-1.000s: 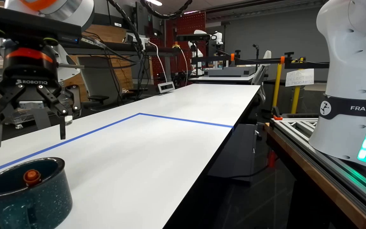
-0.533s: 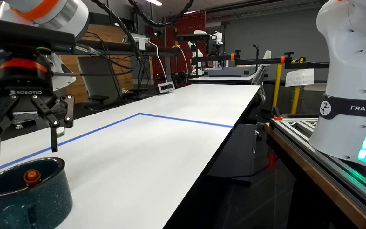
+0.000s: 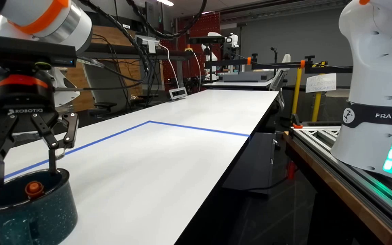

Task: Remove the red marker from the green mug.

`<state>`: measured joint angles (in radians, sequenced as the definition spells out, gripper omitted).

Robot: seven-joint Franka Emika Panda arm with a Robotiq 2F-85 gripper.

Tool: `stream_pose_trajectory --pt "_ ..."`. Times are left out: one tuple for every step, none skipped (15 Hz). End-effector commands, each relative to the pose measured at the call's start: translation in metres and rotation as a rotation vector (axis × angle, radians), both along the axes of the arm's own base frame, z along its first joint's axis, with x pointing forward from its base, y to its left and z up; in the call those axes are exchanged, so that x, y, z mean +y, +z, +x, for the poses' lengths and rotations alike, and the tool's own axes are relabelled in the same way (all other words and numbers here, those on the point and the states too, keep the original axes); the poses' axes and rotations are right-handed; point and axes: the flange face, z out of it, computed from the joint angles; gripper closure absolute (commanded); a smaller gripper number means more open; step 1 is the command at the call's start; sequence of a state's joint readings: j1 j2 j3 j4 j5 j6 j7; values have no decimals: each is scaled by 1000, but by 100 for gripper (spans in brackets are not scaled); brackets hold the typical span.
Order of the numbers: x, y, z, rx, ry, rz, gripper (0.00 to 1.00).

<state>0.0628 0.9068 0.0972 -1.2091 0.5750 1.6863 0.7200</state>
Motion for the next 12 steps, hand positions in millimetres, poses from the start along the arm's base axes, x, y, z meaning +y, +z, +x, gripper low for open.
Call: stream_pose_trajectory --pt "9 -1 6 33 -8 15 50" --pt "10 -2 6 36 -8 15 49" --pt "11 -4 6 39 -8 16 50" --pt "11 -5 6 43 -10 16 49" --pt "12 -6 7 46 -10 16 49" --pt "12 -8 7 51 -11 16 49" --pt "12 -9 7 56 -11 16 47" --pt "11 -10 7 60 -12 15 48" --pt "12 -11 8 63 -15 15 47" --pt "12 -13 8 65 -17 14 48" --pt "12 -14 8 68 -18 13 51" --pt "12 -15 8 71 -20 12 59"
